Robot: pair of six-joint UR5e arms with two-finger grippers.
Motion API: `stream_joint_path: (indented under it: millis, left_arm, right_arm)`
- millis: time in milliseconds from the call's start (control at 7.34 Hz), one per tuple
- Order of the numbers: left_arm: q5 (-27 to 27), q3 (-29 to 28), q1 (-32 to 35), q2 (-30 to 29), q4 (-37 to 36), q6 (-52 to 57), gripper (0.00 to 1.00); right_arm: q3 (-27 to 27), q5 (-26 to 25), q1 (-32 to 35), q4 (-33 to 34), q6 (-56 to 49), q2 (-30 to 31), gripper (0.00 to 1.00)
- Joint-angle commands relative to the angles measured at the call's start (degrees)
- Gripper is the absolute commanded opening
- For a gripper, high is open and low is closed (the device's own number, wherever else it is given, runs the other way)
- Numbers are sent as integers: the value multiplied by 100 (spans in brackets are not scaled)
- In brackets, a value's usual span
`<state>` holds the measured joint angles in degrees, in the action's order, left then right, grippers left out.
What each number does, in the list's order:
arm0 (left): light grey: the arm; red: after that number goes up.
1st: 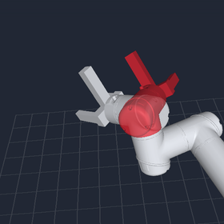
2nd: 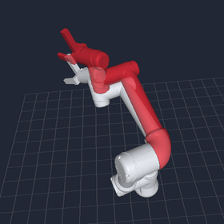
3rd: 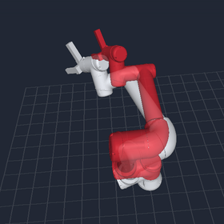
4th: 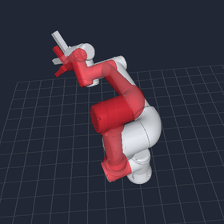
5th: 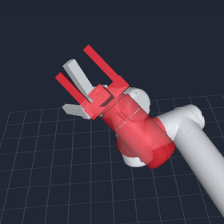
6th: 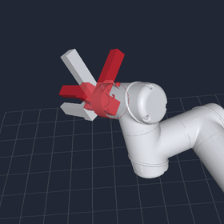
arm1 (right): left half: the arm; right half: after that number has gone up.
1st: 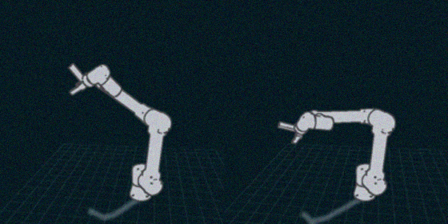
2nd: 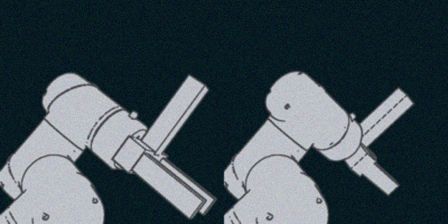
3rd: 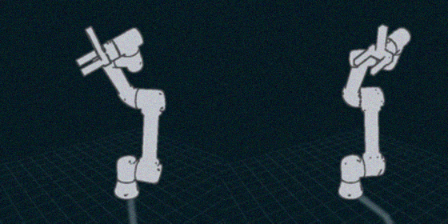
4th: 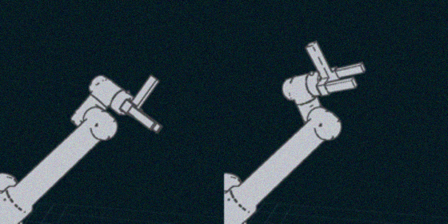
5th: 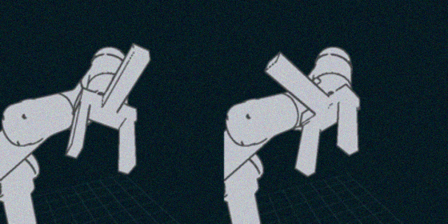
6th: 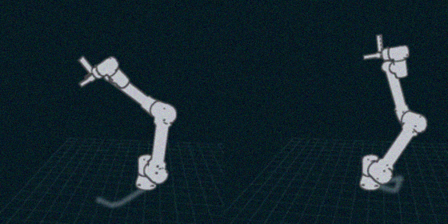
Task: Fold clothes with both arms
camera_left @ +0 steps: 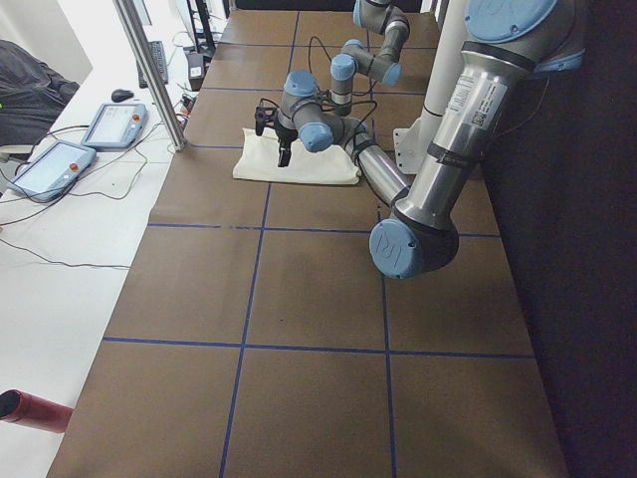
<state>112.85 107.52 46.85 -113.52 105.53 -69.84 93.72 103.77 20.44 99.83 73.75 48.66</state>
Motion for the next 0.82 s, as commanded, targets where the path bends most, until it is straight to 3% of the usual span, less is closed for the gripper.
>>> stream_joint_path:
  millis: [0, 545, 681]
  left_arm:
    - [0, -20, -1, 5, 11, -12, 100]
    - [9, -47, -27, -3, 20, -21, 100]
    - [9, -47, -36, -4, 20, -30, 100]
  right_arm:
    - [-21, 64, -93, 315, -27, 4, 100]
    - [5, 135, -102, 405, -44, 135, 100]
    - [171, 135, -93, 753, -253, 118, 100]
